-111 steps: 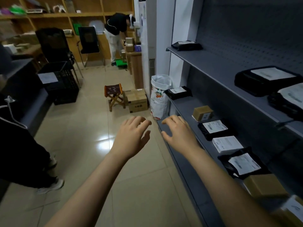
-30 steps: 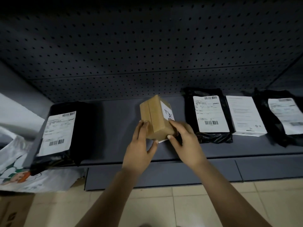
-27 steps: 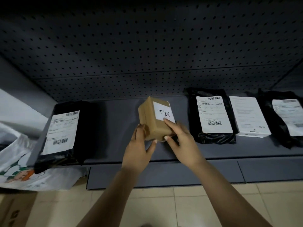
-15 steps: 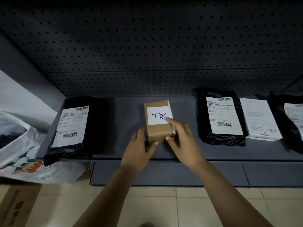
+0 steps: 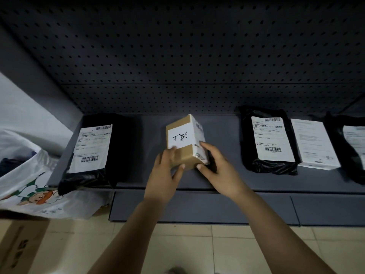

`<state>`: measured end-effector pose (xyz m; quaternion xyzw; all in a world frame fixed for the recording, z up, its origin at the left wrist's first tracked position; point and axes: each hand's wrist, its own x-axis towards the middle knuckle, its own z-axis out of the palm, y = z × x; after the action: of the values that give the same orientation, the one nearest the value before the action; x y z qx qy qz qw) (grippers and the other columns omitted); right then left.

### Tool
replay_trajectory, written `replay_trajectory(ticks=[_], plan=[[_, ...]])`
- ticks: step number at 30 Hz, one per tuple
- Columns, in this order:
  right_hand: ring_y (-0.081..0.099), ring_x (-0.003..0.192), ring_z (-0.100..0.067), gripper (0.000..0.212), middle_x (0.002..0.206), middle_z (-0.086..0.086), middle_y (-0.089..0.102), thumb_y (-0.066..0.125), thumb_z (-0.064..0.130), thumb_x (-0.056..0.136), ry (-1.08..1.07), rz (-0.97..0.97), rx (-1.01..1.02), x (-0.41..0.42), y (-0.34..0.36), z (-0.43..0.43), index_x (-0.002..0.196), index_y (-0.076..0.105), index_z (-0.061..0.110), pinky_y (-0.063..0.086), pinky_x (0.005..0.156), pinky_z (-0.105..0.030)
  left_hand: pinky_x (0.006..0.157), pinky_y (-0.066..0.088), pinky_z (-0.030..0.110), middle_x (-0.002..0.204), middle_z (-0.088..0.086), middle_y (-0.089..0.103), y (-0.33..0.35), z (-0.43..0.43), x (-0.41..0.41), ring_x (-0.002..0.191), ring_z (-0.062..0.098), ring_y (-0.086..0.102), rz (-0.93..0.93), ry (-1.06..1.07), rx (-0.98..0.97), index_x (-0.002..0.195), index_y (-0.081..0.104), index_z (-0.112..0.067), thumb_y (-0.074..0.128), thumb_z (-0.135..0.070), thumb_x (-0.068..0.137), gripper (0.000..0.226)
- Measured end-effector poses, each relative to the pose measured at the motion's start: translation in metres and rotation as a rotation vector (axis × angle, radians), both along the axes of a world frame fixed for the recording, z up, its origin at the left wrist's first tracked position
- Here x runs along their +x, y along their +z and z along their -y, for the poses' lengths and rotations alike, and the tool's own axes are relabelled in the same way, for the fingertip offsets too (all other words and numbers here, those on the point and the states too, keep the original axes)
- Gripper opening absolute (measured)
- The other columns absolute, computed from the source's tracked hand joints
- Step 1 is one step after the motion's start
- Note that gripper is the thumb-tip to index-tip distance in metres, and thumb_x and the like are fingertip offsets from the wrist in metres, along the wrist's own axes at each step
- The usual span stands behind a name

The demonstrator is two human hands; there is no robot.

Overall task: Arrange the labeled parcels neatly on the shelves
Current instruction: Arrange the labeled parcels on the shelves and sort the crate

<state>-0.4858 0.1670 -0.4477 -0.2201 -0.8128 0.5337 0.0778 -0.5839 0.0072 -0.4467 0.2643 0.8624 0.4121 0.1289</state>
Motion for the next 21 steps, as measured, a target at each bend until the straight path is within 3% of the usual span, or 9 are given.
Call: replay_trajectory(ticks=[4,9,15,19,21], plan=[[0.060,0.108,-0.007,0.045,0.126,0.003,0.059,0.063,0.016,0.093,-0.066,-0.011,-0.018,-0.012,0.005,0.007,0.134,0.049,0.029,0.045,0.083,-0.006,0.079,0.038,0.024,0.131,0.003,0.042,0.002,0.016,-0.014,0.111,0.020,0.051,-0.078,0.002,-0.063,0.138,0.045,-0.021,0.064,-0.028,0.092,0.051],[0.060,0.108,-0.007,0.039,0.127,0.003,0.057,0.064,0.015,0.092,-0.011,-0.072,0.156,-0.026,0.010,0.020,0.128,0.057,0.027,0.049,0.095,-0.021,0.087,0.038,0.015,0.134,-0.001,0.045,0.004,0.030,-0.024,0.116,0.003,0.046,-0.119,-0.036,0.036,0.141,0.042,-0.018,0.072,-0.024,0.085,0.064],[0.059,0.107,-0.009,0.039,0.127,0.003,0.055,0.063,0.014,0.093,0.072,-0.079,0.239,-0.032,0.014,0.034,0.130,0.058,0.024,0.048,0.097,-0.025,0.091,0.035,-0.001,0.138,-0.008,0.042,0.001,0.037,-0.026,0.109,-0.025,0.044,0.007,0.003,0.113,0.146,0.034,-0.026,0.073,-0.023,0.085,0.072],[0.059,0.107,-0.006,0.037,0.127,0.005,0.054,0.063,0.015,0.093,0.059,-0.086,0.198,-0.032,0.013,0.034,0.128,0.058,0.026,0.049,0.097,-0.024,0.092,0.042,0.006,0.142,-0.007,0.043,0.003,0.037,-0.026,0.114,-0.018,0.048,0.109,0.020,0.155,0.145,0.035,-0.030,0.072,-0.030,0.085,0.071],[0.059,0.108,-0.004,0.037,0.126,0.006,0.054,0.064,0.015,0.093,0.052,-0.093,0.169,-0.031,0.013,0.034,0.127,0.059,0.026,0.048,0.098,-0.021,0.100,0.047,0.021,0.141,-0.009,0.043,0.004,0.035,-0.026,0.120,-0.006,0.050,0.146,0.036,0.181,0.145,0.035,-0.031,0.072,-0.035,0.084,0.071]])
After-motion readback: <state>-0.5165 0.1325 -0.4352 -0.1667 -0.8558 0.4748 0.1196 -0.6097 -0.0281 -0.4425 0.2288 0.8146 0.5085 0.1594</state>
